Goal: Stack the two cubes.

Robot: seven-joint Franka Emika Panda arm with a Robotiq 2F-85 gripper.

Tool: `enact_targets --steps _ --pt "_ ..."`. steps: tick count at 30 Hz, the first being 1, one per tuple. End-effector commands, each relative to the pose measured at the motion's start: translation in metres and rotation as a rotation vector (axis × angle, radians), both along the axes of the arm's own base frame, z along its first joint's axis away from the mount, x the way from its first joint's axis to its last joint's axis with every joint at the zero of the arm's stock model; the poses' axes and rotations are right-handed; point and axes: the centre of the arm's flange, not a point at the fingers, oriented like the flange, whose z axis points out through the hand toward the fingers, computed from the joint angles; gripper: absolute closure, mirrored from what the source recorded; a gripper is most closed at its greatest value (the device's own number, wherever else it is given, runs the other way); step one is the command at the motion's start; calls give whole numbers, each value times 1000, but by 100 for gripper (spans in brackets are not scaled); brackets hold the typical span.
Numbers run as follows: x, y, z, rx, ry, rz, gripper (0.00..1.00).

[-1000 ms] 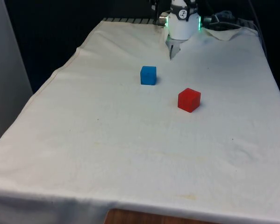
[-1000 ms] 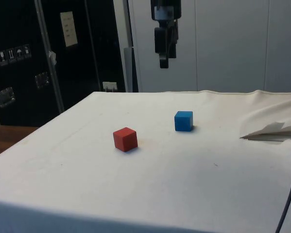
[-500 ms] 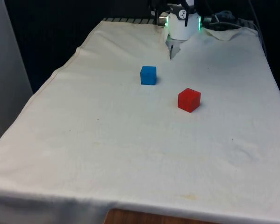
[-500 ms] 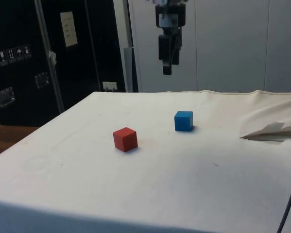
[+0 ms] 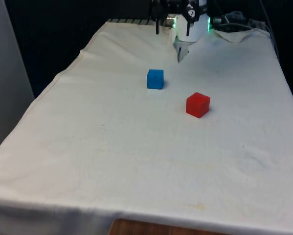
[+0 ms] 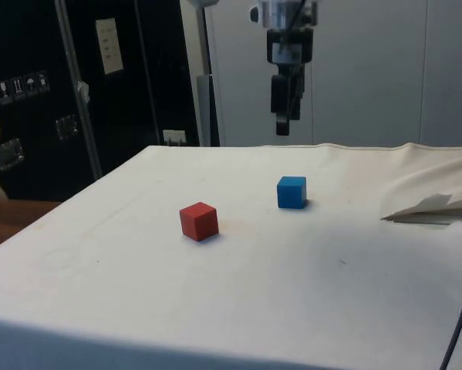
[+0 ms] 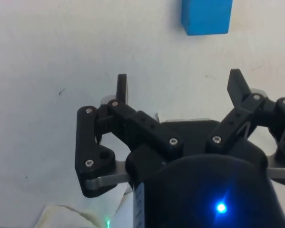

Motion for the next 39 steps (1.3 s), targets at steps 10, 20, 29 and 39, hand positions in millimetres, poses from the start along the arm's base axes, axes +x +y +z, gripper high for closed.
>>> enact_targets --steps 10,20,29,39 --pt "-3 -17 -28 22 -21 -33 0" --pt "-2 -32 -51 21 -13 -70 0" --pt "-2 -33 -53 16 -10 -68 0" --pt "0 -36 -61 7 -6 -74 0"
